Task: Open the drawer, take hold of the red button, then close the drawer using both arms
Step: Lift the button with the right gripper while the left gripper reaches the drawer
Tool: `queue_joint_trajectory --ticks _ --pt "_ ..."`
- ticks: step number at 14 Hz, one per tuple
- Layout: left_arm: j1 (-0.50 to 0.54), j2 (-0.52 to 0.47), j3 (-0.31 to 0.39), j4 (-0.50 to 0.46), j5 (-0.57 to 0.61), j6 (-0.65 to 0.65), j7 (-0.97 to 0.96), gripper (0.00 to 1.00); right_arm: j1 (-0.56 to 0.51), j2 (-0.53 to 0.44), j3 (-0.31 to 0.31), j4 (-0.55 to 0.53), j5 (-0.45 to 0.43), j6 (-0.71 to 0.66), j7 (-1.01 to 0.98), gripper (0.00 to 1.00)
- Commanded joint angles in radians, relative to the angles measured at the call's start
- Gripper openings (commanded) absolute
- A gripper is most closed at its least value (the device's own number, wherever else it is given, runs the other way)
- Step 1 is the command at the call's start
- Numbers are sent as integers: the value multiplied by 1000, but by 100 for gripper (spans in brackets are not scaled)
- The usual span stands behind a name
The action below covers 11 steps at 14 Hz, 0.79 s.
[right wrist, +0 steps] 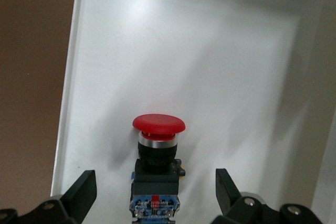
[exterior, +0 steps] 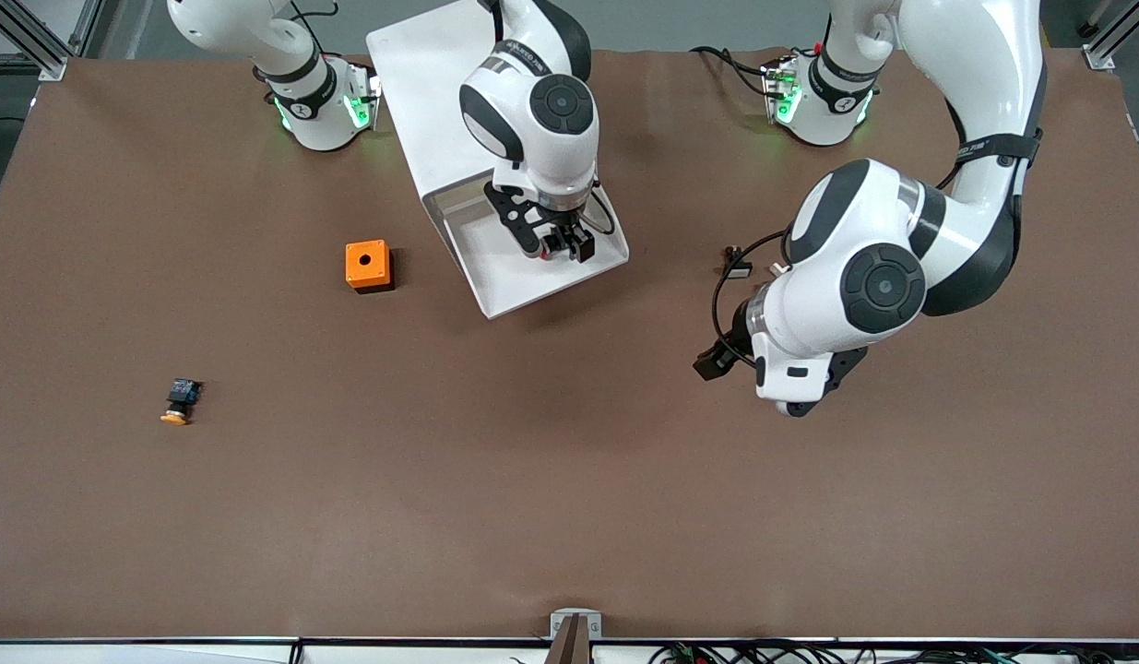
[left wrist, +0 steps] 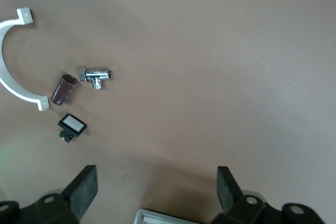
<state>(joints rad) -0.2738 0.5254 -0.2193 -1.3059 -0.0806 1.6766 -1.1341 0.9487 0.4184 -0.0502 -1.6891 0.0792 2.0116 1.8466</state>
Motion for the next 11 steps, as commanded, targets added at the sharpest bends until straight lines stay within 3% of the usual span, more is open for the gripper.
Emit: queue_joint_trajectory --ticks 1,3,5,7,9,10,11 --pt "-22 -5 -5 -20 38 23 10 100 27 29 -11 31 -10 6 23 100" --pt "-42 1 -3 -23 44 35 2 100 27 29 -10 31 -7 6 23 100" --pt "-42 1 -5 -23 44 37 5 100 27 29 -10 31 -3 6 23 86" --pt "-50 15 -5 -27 44 52 8 100 27 29 -10 31 2 3 23 55" --pt "-53 5 -3 -81 44 122 14 100 27 29 -10 31 1 1 23 11" --pt "-51 5 -5 -95 44 150 19 100 27 29 -10 31 -2 1 23 0" --pt "-54 8 -5 -96 44 164 22 100 27 28 -10 31 -6 -1 22 0"
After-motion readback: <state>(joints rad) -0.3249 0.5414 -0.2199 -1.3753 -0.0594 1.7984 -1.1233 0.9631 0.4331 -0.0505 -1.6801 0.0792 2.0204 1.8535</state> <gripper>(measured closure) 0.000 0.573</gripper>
